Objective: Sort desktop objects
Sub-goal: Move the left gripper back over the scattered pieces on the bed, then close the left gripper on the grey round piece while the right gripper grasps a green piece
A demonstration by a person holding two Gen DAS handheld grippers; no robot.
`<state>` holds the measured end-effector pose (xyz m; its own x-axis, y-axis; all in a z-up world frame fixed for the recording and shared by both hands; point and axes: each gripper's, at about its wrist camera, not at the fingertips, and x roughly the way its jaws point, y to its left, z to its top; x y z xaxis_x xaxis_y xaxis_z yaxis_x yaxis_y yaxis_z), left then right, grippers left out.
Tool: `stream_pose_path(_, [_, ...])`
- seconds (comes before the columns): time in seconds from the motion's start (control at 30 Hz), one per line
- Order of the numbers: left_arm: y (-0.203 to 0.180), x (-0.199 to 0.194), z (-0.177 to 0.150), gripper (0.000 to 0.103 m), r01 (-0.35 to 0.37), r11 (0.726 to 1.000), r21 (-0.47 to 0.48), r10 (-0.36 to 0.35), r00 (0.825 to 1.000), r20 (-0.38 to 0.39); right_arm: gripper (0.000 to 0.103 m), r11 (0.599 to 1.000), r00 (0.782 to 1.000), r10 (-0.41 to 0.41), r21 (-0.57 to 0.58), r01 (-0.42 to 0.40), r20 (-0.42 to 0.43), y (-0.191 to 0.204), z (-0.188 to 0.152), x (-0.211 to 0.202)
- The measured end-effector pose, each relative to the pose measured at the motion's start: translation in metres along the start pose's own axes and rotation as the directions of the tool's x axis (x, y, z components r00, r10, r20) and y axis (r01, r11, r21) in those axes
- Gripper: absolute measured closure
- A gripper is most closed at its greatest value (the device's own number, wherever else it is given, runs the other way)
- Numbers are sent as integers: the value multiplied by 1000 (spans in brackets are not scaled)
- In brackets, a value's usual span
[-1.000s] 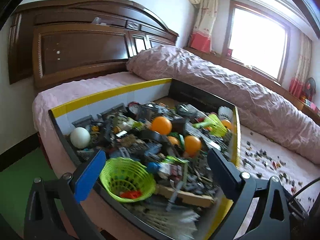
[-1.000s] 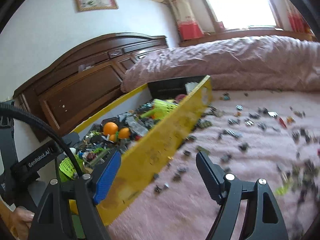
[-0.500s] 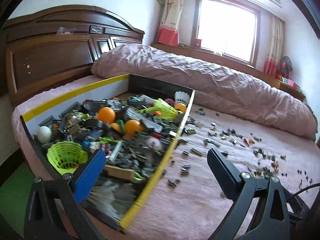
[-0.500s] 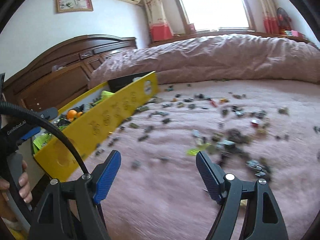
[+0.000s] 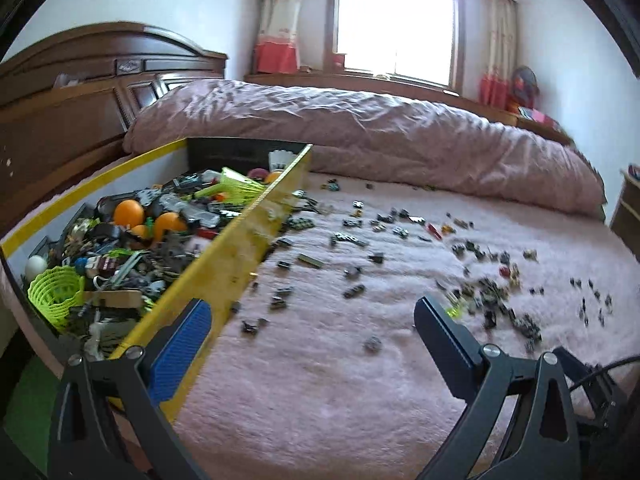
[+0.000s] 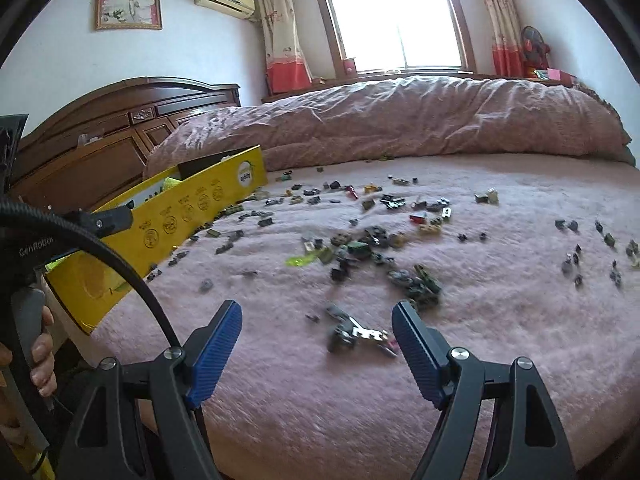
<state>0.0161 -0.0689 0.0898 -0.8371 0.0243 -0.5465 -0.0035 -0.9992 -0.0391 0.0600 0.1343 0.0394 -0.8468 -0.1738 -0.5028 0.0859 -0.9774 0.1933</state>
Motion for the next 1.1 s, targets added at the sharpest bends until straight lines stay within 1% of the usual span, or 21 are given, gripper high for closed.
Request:
stream_pose_path(0.13, [-15,0,-3,1,8,999,41,-8,1000,-7,23,999,1000,5,39,-5,0,-10,0,-1])
stream_pose_path(0.27, [-25,6,-6,1,36,998,51,-35,999,-13,23,998,1000,-6,67,5,7,-18,0,-3])
stream_pose_path(0.37, [-31,14,-11,1,67,996,51,-66,998,-25,23,996,999,-42,74,41,19,-26,-3,-10])
stream_pose_path(0.47, [-36,26,-20,1,109,992,58,-108,994,-21,23,992,995,-93,83,90,37,-37,-4,-19])
stream_pose_path(0.53, [-38,33,-26,1,118,991,56,-117,993,-28,23,987,990,-131,103,126,51,-48,-4,-23])
stream_pose_path(0.6, [-38,42,-35,1,119,991,60,-117,992,-45,23,978,985,-161,145,151,61,-61,-5,-25])
stream_pose_path(0.73, [-40,58,-47,1,98,991,92,-88,991,-100,23,959,978,-196,222,175,72,-81,-11,-23])
stream_pose_path(0.83, [-42,68,-52,2,90,991,99,-79,990,-113,23,950,971,-223,242,199,80,-92,-16,-20])
stream_pose_path(0.9, [-42,75,-53,7,93,992,88,-81,989,-126,23,947,970,-232,246,207,77,-97,-19,-19])
stream_pose_path(0.97, [-41,80,-51,10,102,992,68,-91,986,-140,23,946,970,-232,249,208,74,-102,-21,-18])
stream_pose_path(1.03, [-41,82,-48,15,113,992,54,-105,986,-133,23,946,967,-241,242,216,78,-105,-22,-21])
stream_pose_path(1.07, [-42,84,-47,23,116,992,54,-108,985,-131,23,946,966,-247,237,223,79,-105,-22,-21])
stream_pose_path(1.1, [-42,86,-46,32,113,992,57,-105,986,-131,23,945,962,-259,229,235,81,-106,-23,-22])
